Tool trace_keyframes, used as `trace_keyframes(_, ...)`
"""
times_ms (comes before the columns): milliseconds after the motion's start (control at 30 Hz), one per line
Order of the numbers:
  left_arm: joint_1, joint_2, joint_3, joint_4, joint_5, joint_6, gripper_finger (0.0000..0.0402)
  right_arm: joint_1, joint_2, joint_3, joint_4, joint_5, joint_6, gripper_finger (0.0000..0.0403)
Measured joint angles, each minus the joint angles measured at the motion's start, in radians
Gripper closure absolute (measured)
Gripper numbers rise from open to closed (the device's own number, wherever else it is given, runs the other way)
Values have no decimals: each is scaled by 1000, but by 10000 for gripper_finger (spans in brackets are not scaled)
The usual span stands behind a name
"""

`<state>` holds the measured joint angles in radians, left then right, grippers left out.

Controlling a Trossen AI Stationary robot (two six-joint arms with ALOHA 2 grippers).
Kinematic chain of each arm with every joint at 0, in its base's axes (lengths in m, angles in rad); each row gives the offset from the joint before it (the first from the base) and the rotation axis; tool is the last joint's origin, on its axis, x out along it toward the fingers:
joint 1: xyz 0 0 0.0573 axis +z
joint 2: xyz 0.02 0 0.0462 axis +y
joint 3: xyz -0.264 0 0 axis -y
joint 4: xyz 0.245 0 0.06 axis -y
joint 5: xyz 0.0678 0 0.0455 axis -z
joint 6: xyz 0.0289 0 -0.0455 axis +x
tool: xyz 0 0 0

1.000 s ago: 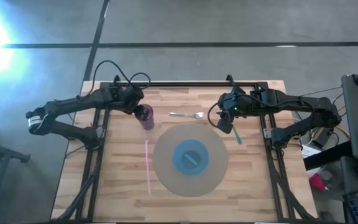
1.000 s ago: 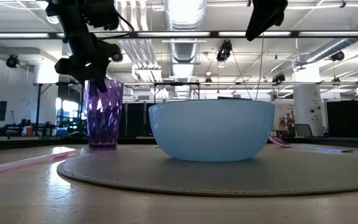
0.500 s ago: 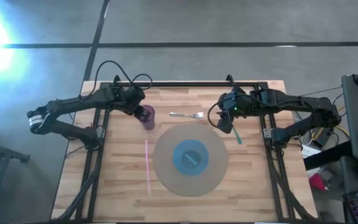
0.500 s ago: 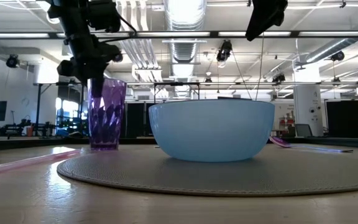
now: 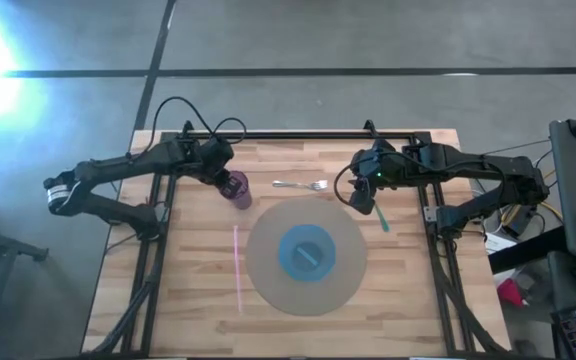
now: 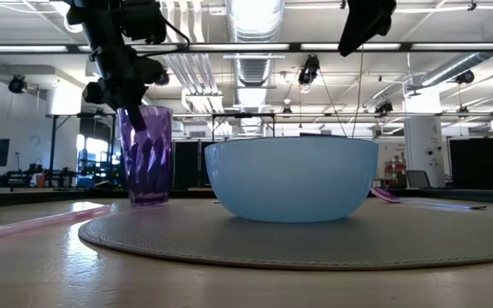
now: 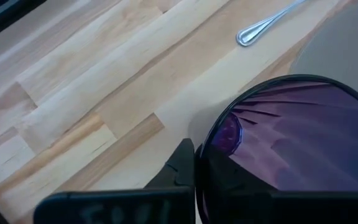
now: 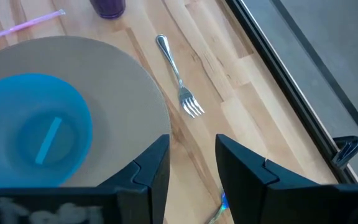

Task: Pick & Place Utensil
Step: Put the violet cup in the top left of the brown mat

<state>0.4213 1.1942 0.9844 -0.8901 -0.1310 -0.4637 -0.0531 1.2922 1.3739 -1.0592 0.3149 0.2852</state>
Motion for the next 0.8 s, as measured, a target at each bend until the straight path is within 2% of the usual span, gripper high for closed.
trace_keyframes(433,-12,-1,8,-5,45,-2,396,0,0,0,0,0,0,280)
trace_keyframes(800,-27,14,203,-166,19,-1,397,0,0,0,0,0,0,280)
